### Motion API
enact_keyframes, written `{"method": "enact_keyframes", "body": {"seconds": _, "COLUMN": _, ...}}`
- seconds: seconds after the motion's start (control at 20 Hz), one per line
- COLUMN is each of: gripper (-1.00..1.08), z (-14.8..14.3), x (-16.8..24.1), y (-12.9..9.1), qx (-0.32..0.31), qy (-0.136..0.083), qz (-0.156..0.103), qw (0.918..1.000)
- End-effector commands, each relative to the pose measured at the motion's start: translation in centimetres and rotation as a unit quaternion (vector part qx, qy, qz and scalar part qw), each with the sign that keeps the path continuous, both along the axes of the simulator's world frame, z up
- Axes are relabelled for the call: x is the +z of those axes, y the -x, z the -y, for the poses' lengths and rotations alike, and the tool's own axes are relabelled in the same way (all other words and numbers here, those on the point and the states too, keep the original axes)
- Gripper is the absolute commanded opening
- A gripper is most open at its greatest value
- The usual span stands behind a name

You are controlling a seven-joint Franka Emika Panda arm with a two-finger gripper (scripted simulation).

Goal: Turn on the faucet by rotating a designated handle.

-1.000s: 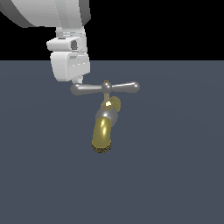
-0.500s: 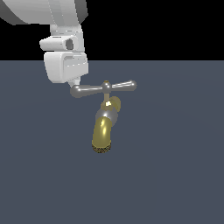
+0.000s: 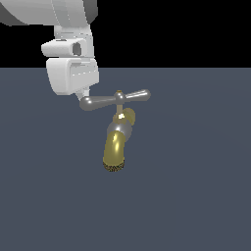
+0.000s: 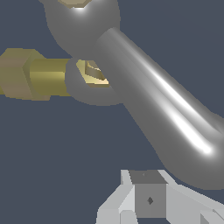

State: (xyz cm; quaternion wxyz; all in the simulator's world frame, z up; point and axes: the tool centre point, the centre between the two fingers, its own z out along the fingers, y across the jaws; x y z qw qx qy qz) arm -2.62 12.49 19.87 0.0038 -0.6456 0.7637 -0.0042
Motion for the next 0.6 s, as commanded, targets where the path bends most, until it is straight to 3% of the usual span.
{"method": "enact_keyframes", "body": {"seconds": 0.0, "gripper": -1.00, "z": 0.6, "x": 0.0, "y": 0.8, "qx": -0.002, "qy": 0.001, "qz": -0.003, "qw": 1.0000}}
{"method": "enact_keyframes", "body": {"seconds": 0.55, "gripper": -1.00, "z": 1.7, "x": 0.0, "y": 3.4, "qx": 0.000, "qy": 0.000, "qz": -0.004, "qw": 1.0000}}
